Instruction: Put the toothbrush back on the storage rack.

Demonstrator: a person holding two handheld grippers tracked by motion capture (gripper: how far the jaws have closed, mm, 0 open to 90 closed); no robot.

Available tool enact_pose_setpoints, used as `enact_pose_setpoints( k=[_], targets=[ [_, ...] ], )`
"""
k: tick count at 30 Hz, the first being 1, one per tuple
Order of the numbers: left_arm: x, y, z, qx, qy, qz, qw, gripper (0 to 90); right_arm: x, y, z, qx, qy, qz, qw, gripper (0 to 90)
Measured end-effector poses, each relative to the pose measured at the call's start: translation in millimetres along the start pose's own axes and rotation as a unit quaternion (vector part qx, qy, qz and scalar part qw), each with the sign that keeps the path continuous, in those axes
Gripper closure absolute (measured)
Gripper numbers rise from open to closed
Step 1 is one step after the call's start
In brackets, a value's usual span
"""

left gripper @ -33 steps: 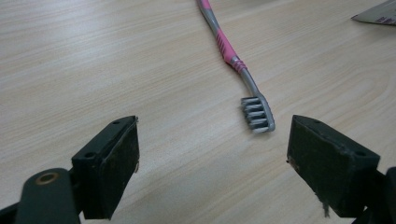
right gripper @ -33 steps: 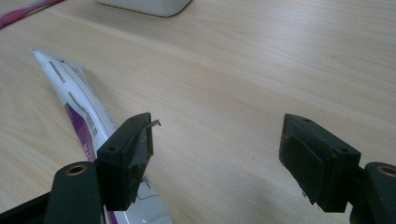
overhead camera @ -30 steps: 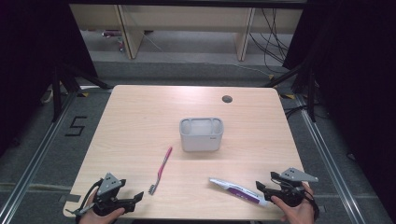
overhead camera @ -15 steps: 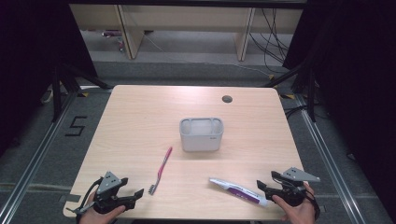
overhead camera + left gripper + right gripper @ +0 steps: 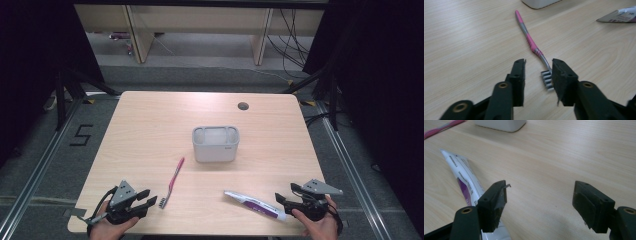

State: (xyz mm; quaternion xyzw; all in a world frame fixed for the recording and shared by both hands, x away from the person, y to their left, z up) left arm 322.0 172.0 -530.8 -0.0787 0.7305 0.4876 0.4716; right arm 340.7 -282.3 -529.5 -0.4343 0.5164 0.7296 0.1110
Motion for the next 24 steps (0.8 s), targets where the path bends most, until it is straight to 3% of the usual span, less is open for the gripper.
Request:
enact_pose_setpoints(
  k=[4,5,8,16,20,21,24],
  targets=[
    [-3.6,-4.6,-4.8,0.004,-0.009,0.000,0.9999,80.1,-0.5,-0.7,-0.3,0.004,0.001,-0.002,1.0000,28.6],
    [-4.6,-8.2,-8.5,0.014,-0.024,0.005,0.9996,83.0,-0.4,0.3,0.2,0.000,0.001,-0.002,1.0000,28.6],
    [-5.1,-11.8,-11.8,0.018,-0.038,0.015,0.9990,88.6,-0.8,0.4,0.0,0.000,0.001,-0.003,1.0000,28.7],
    [-7.8,-29.9,-25.8,0.042,-0.060,0.033,0.9968,89.6,-1.0,0.1,0.7,-0.001,0.001,-0.006,1.0000,29.1],
    [-7.3,-33.6,-27.9,0.046,-0.062,0.041,0.9962,89.6,-0.7,-0.5,0.2,-0.002,0.005,-0.004,1.0000,29.2],
    [-5.5,-36.4,-27.2,0.044,-0.070,0.053,0.9952,89.6,-0.6,0.1,1.2,-0.002,0.002,-0.003,1.0000,29.3],
    [-4.2,-39.7,-28.2,0.046,-0.064,0.059,0.9951,89.6,-0.9,-0.6,0.6,-0.001,0.007,-0.004,1.0000,29.3]
  ],
)
Point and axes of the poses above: each handheld gripper's, and its own axes: y roughly backward along the jaws, x roughly out of its underside, z roughly to its left, the point moved 7 cm from there along -y, roughly forward along the jaws, and after that the axes turned 4 degrees about z, right-handed, at the moved point
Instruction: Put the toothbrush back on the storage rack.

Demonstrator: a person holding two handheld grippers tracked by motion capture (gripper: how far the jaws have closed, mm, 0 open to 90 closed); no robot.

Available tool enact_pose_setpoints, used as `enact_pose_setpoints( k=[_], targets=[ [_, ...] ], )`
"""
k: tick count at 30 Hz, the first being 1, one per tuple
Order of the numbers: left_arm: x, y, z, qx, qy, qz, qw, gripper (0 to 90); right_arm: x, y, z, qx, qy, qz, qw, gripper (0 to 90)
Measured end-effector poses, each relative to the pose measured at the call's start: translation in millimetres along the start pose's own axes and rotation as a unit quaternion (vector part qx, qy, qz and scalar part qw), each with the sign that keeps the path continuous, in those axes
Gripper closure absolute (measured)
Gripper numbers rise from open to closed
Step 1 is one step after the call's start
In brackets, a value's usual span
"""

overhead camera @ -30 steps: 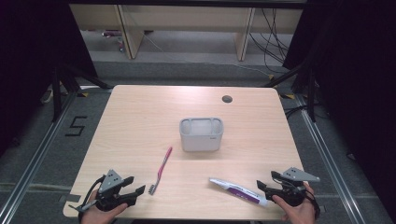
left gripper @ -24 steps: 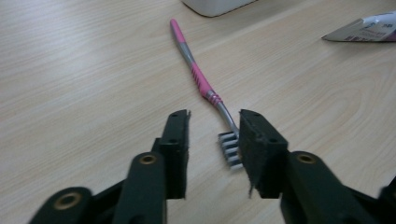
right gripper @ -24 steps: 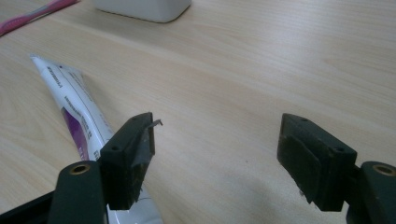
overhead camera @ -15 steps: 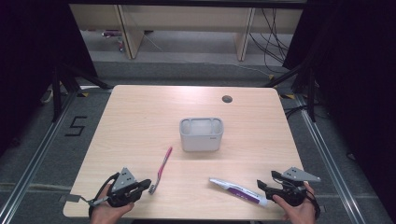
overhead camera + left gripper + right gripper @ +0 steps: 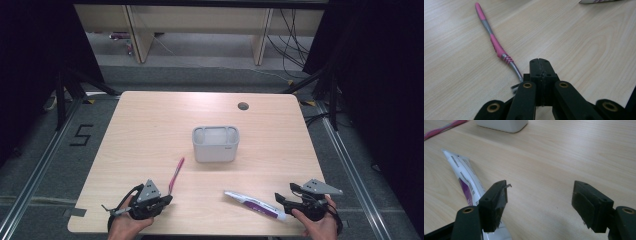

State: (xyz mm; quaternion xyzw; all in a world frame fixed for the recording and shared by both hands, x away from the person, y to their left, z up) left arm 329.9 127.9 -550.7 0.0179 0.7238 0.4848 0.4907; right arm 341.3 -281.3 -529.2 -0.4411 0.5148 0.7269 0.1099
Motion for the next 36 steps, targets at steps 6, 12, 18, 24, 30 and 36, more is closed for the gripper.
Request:
enact_pose_setpoints(
  k=[6,12,18,24,30,36],
  targets=[
    [3.6,-1.5,5.0,-0.004,-0.002,0.015,0.9999,89.6,0.2,0.3,0.4,0.000,0.000,0.000,1.0000,29.4],
    [6.4,-1.2,8.4,-0.007,0.002,0.021,0.9998,89.5,0.2,1.2,1.5,-0.001,-0.006,0.004,1.0000,29.5],
    [9.6,0.6,16.4,-0.015,0.000,0.027,0.9995,89.5,-0.4,0.8,1.7,-0.005,0.002,0.000,1.0000,29.6],
    [12.5,3.3,27.0,-0.026,0.011,0.033,0.9991,89.5,-0.6,1.1,2.0,-0.005,-0.002,0.000,1.0000,29.6],
    [14.7,6.6,41.0,-0.040,0.020,0.037,0.9983,89.5,-0.7,0.3,1.7,-0.006,0.001,-0.002,1.0000,29.6],
    [14.1,5.8,51.7,-0.046,0.026,0.032,0.9981,89.5,0.3,-1.3,4.9,-0.017,-0.017,0.003,0.9997,29.6]
  ],
)
Point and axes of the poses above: each handheld gripper's, and its own axes: y roughly backward along the jaws, x roughly out of its underside, z roughly to its left, the point moved 7 cm from there along -y, roughly forward along the jaws, and after that the axes turned 4 degrees about z, right-handed, at the moved point
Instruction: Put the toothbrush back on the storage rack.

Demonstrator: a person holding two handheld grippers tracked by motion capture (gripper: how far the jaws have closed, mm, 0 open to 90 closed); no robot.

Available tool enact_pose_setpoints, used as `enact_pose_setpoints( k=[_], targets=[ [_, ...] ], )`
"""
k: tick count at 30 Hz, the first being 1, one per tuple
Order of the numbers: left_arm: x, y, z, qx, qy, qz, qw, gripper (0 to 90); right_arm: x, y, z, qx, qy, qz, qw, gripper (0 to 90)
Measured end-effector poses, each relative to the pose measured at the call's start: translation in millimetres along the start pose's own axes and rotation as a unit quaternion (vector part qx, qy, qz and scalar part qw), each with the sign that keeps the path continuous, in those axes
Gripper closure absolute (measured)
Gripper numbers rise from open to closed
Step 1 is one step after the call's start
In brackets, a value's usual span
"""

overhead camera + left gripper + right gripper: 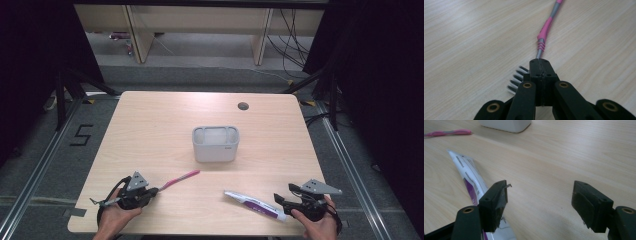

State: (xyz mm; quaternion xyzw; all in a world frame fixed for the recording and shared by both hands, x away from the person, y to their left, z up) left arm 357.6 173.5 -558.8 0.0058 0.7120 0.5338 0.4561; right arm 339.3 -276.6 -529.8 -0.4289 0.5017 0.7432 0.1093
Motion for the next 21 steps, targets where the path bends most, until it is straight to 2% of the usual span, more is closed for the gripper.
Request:
enact_pose_setpoints(
  k=[1,3,4,6,7,8,9,14,15,18,19,20,21],
  targets=[
    [-0.3,-0.4,1.2,-0.001,0.000,0.001,1.0000,89.5,0.7,0.3,0.7,0.001,-0.004,0.003,1.0000,29.6],
    [-1.2,-1.8,3.9,-0.003,0.002,0.003,1.0000,89.5,0.3,1.1,1.0,-0.002,0.005,0.003,1.0000,29.6],
    [-1.2,-2.6,6.4,-0.006,0.000,0.005,1.0000,89.5,0.6,1.1,4.9,-0.008,-0.017,0.004,0.9998,29.6],
    [-1.5,-3.9,8.1,-0.009,0.005,0.004,0.9999,89.5,1.3,1.5,3.9,-0.004,-0.018,0.009,0.9998,29.6],
    [-1.6,-5.0,12.8,-0.011,0.003,0.013,0.9998,89.5,0.8,-0.1,0.0,0.001,0.003,0.003,1.0000,29.6],
    [-1.6,-5.0,12.8,-0.011,0.003,0.013,0.9998,89.5,1.1,0.1,1.0,0.001,-0.003,0.004,1.0000,29.6],
    [-3.7,-7.1,15.7,-0.015,0.009,0.007,0.9998,89.5,-0.1,0.6,-0.7,0.003,0.009,-0.001,1.0000,29.6],
    [-7.7,-10.6,21.9,-0.021,0.011,0.008,0.9997,89.5,1.1,0.1,0.7,-0.005,0.003,0.004,1.0000,29.6],
    [-9.5,-12.7,24.5,-0.023,0.012,0.008,0.9996,89.5,1.1,0.9,2.8,-0.004,-0.012,0.007,0.9999,29.6],
    [-11.7,-14.5,27.2,-0.026,0.013,0.005,0.9996,89.4,1.6,-1.0,1.8,-0.004,-0.005,0.006,1.0000,29.6],
    [-14.6,-15.4,28.0,-0.024,0.017,0.001,0.9996,89.4,1.2,-0.5,1.3,-0.006,0.004,0.005,1.0000,29.6],
    [-15.8,-16.2,29.2,-0.025,0.016,0.001,0.9995,89.4,2.1,-0.7,4.0,-0.010,-0.012,0.010,0.9998,29.5],
    [-17.2,-17.6,29.4,-0.024,0.022,-0.002,0.9995,89.4,2.3,-0.1,3.8,-0.009,-0.013,0.014,0.9998,29.6]
  ],
)
Point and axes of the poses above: each handheld gripper's, and its own axes: y roughly backward along the jaws, x roughly out of its underside, z roughly to its left, the point moved 7 cm from there along -y, roughly forward along the jaws, and after that the axes turned 4 degrees about z, right-handed, at the moved point
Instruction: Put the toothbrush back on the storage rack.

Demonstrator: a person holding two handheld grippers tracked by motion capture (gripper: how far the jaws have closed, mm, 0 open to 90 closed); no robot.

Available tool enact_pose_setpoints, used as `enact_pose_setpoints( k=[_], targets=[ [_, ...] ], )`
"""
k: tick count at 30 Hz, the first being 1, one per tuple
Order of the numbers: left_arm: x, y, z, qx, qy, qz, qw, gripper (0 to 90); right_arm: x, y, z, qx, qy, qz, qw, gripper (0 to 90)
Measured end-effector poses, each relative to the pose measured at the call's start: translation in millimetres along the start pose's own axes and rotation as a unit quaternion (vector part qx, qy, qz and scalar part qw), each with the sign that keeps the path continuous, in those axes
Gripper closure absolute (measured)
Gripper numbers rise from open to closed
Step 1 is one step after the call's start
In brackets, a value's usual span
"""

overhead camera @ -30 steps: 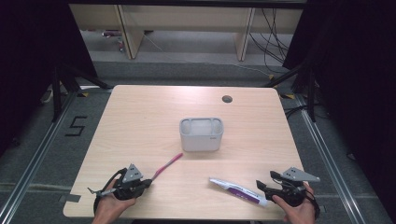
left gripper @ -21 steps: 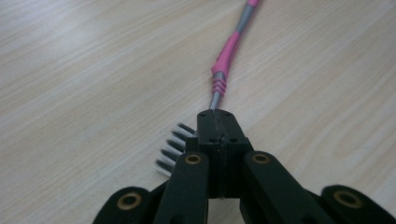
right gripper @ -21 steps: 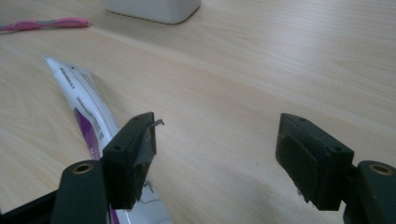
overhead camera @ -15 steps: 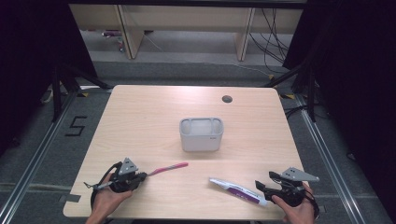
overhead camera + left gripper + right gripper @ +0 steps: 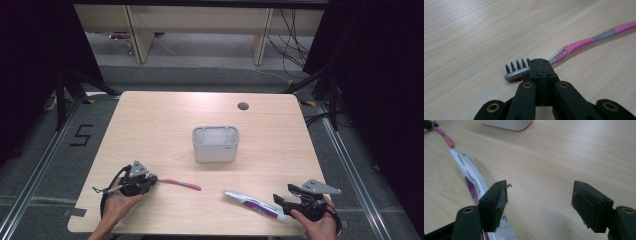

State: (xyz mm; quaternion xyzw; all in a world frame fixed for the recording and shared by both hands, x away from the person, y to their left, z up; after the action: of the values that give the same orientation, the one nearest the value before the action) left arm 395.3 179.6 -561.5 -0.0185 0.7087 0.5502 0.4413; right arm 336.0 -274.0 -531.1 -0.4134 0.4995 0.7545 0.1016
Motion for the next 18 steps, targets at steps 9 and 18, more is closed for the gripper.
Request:
enact_pose_setpoints(
  k=[9,18],
  targets=[
    [-9.9,-9.0,2.3,-0.001,0.004,-0.002,1.0000,89.3,-0.4,-1.0,-1.9,0.002,0.011,-0.007,0.9999,29.6],
    [-24.5,-17.7,7.1,-0.006,0.009,-0.009,0.9999,89.3,-0.5,-2.4,-3.0,-0.003,0.022,-0.005,0.9997,29.6]
  ],
)
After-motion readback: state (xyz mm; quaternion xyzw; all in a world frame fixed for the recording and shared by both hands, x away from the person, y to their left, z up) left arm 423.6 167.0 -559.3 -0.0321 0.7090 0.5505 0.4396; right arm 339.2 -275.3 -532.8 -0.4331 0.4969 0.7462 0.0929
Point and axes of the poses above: each handheld gripper's, and its own axes: y roughly backward along the jaws, x roughly out of its underside, z roughly to its left, the point moved 7 cm from there along -y, roughly forward along the jaws, and after that the axes turned 4 degrees about z, right-handed, at the moved point
